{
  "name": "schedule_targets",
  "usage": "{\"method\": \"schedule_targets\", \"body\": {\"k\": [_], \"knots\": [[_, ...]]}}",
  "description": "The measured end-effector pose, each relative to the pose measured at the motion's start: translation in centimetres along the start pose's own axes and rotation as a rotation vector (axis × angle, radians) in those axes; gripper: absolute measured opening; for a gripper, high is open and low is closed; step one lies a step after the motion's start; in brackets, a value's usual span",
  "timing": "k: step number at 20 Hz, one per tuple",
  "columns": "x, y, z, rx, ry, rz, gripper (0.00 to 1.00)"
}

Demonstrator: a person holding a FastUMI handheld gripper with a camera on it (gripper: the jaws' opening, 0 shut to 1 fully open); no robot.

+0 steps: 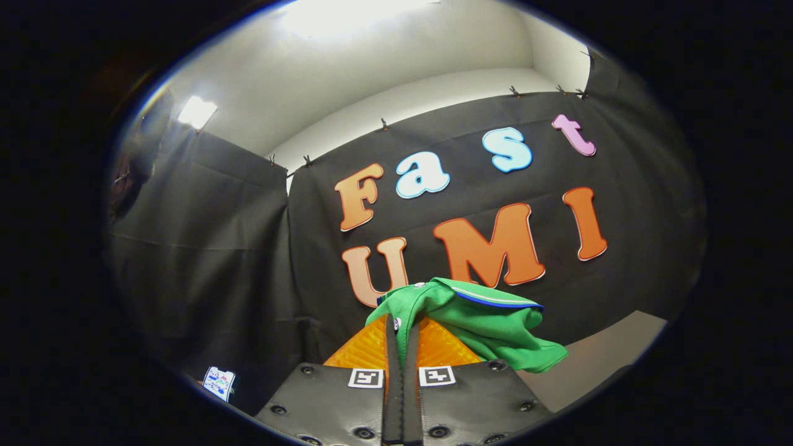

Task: Put the clothes into the washing machine and then close the washing machine lid.

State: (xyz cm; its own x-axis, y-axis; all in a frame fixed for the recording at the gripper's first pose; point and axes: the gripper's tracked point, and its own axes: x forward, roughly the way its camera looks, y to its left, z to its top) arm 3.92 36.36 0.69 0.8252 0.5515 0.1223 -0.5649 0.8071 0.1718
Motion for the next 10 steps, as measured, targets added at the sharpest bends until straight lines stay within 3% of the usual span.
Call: {"method": "schedule_targets", "body": {"k": [10], "knots": [[6.2,7.6,-12.3,-0.02,0.182,0.088,0.08]]}}
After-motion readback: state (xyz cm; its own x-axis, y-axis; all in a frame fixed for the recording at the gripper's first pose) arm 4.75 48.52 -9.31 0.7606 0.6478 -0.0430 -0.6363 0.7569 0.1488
